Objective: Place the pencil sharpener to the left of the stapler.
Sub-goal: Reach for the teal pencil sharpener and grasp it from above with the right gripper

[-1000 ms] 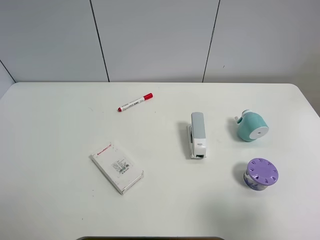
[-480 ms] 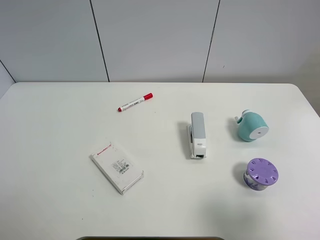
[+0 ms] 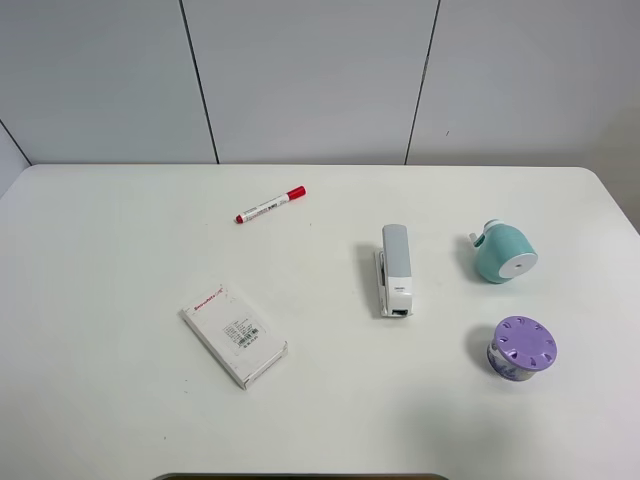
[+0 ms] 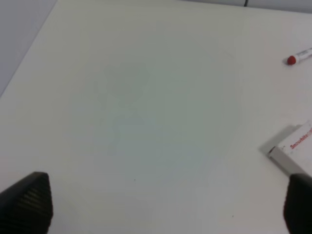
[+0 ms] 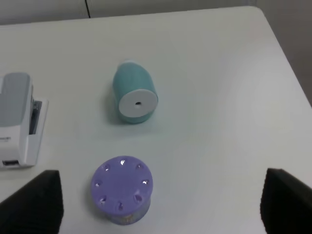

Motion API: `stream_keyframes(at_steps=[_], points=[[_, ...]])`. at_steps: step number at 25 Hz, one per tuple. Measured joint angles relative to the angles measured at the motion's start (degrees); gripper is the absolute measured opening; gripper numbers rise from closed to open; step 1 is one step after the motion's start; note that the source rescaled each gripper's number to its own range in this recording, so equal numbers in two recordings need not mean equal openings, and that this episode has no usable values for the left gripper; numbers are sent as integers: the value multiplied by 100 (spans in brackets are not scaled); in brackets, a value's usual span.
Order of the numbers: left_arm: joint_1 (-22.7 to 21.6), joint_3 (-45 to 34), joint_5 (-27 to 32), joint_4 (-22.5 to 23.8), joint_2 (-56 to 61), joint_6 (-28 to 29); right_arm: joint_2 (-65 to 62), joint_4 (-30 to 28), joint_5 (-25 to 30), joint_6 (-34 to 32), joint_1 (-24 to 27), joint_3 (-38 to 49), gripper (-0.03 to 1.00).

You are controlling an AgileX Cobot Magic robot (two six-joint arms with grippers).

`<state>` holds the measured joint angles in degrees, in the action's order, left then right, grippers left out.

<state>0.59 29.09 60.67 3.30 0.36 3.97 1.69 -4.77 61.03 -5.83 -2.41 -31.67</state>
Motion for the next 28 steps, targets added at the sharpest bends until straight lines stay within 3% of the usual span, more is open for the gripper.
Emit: stream_keyframes(at_steps=[12, 18, 22, 28], points=[[0, 0, 0, 0, 0, 0, 3364, -624, 36, -49, 0, -2016, 51], [0, 0, 0, 0, 0, 0, 5422, -660, 40, -49, 0, -2943, 51], [0, 0, 0, 0, 0, 0, 6697, -560, 37, 112, 0, -3625, 51], [0, 0, 0, 0, 0, 0, 8448, 33, 314, 616, 0, -4752, 51]])
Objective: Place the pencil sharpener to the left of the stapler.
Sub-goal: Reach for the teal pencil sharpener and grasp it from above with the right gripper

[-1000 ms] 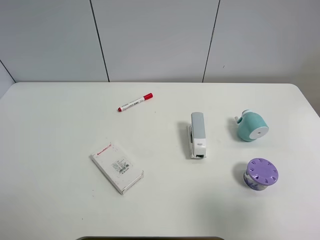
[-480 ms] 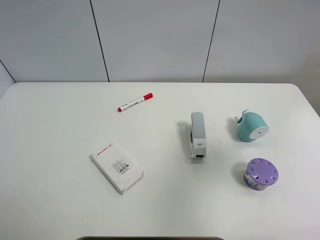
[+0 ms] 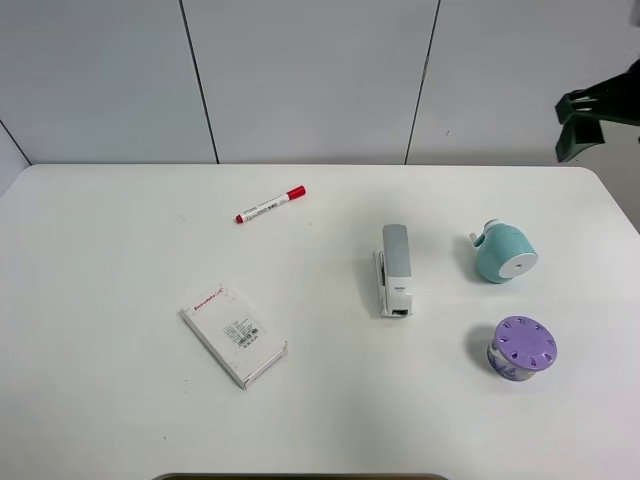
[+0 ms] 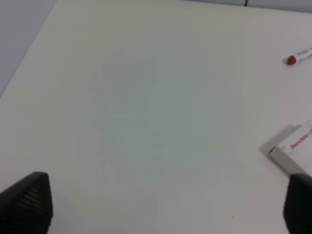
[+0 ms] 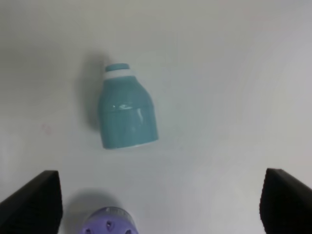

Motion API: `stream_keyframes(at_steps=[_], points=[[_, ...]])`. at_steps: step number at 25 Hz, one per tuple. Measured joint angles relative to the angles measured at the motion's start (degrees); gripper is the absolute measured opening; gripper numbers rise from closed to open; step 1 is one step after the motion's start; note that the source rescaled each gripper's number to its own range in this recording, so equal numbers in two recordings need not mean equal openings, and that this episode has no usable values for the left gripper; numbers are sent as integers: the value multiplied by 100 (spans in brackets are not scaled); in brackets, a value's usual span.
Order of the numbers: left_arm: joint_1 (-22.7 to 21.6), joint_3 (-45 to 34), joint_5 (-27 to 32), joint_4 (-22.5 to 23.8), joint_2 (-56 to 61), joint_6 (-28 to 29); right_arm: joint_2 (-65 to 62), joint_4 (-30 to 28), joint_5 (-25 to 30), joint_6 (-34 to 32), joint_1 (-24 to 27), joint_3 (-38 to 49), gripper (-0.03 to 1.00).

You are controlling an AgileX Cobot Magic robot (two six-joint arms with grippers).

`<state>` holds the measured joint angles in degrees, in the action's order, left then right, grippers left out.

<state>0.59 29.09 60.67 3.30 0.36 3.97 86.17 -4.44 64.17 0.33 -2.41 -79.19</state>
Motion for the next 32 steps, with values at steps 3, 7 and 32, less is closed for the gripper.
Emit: stream_keyframes(at_steps=[3, 7, 32], points=[[0, 0, 0, 0, 0, 0, 713, 220, 171, 68, 0, -458, 51], [0, 0, 0, 0, 0, 0, 1393, 353, 279, 135, 0, -806, 51], [0, 0, 0, 0, 0, 0, 2950, 355, 320, 341, 0, -863, 100]])
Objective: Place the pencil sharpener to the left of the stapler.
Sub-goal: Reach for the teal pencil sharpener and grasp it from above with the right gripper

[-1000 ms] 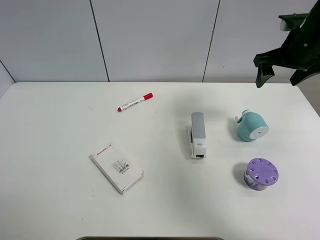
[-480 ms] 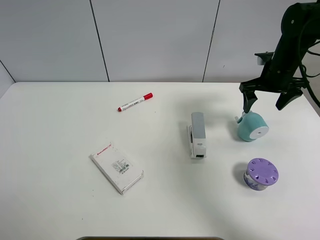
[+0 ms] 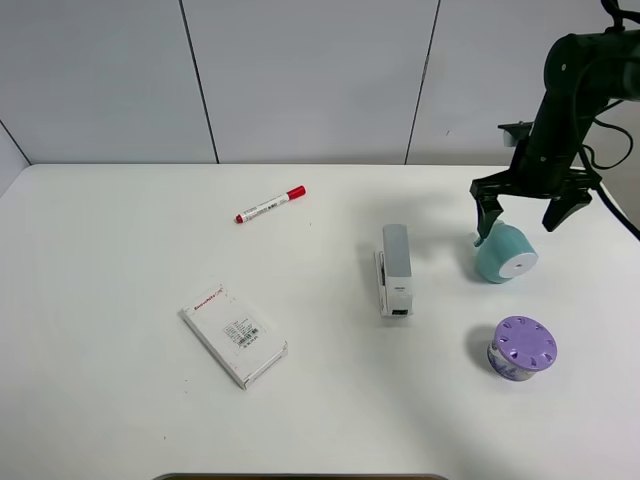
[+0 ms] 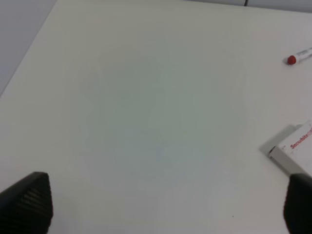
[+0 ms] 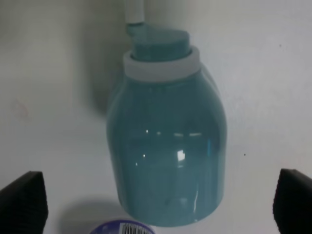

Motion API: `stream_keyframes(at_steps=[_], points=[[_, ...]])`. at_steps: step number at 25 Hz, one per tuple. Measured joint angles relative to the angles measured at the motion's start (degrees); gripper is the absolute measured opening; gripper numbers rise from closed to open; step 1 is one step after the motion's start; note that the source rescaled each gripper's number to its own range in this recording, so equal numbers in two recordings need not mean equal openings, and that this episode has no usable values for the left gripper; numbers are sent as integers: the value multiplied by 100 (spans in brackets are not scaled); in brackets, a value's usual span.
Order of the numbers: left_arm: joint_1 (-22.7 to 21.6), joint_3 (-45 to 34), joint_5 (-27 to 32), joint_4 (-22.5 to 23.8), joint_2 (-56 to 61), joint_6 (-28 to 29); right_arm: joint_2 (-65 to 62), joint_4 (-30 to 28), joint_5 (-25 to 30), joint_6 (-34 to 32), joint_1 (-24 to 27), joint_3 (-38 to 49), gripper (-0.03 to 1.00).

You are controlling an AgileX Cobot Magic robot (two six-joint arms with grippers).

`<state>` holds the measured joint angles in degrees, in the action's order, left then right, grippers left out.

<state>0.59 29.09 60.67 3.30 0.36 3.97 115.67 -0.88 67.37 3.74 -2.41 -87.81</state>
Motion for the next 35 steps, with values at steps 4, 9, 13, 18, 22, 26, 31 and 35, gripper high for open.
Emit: stream_keyframes(at_steps=[4, 9, 13, 18, 22, 26, 31, 35], points=[[0, 0, 0, 0, 0, 0, 119, 0, -79, 26, 0, 0, 100], [0, 0, 0, 0, 0, 0, 390, 0, -119, 44, 0, 0, 100], [0, 0, 0, 0, 0, 0, 563, 0, -235, 81, 0, 0, 100], [0, 0, 0, 0, 0, 0, 793, 0, -271, 94, 0, 0, 100], [0, 0, 0, 0, 0, 0, 941, 0, -362, 136, 0, 0, 100], [0, 0, 0, 0, 0, 0, 1048, 0, -383, 148, 0, 0, 96], [0, 0, 0, 0, 0, 0, 1150, 5, -387, 148, 0, 0, 94], [0, 0, 0, 0, 0, 0, 1194, 11, -378, 148, 0, -14, 58]])
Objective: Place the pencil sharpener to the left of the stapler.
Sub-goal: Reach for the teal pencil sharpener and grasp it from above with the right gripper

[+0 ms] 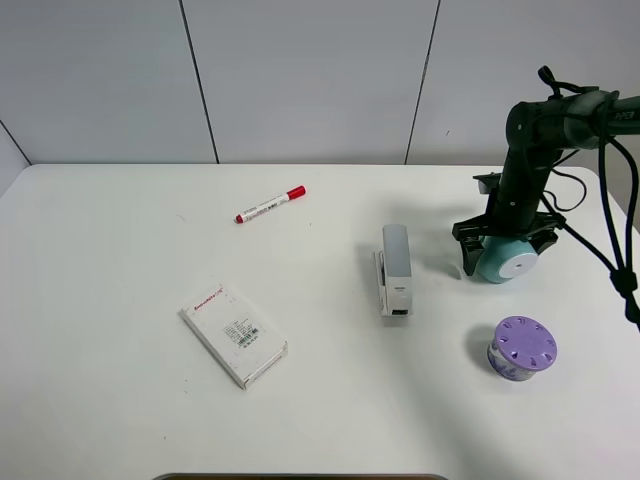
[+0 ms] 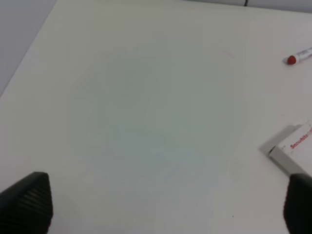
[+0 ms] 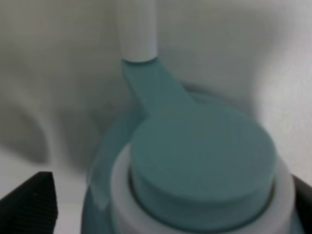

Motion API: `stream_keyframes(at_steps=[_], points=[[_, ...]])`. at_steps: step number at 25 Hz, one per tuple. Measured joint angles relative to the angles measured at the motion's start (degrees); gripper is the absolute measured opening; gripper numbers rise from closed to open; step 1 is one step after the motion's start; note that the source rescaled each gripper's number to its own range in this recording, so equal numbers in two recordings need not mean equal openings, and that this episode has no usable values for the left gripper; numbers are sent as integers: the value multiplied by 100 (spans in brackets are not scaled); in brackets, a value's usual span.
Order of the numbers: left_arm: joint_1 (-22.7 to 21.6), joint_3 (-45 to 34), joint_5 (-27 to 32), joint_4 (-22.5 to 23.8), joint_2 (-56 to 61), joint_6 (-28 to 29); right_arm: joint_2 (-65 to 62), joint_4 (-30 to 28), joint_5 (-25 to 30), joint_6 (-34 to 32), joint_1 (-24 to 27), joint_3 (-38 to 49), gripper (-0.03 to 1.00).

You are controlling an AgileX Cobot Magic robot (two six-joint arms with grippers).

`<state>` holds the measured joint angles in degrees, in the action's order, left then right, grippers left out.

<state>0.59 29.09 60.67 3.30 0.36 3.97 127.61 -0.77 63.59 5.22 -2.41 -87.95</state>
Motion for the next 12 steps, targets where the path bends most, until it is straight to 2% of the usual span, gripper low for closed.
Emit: stream_keyframes(at_steps=[3, 6, 7, 12], points=[[0, 0, 0, 0, 0, 0, 0, -64, 0, 0, 0, 0, 28], [0, 0, 0, 0, 0, 0, 0, -126, 0, 0, 0, -5, 5], [0, 0, 0, 0, 0, 0, 0, -140, 0, 0, 0, -11, 1], [0, 0, 0, 0, 0, 0, 6, -140, 7, 0, 0, -17, 0]])
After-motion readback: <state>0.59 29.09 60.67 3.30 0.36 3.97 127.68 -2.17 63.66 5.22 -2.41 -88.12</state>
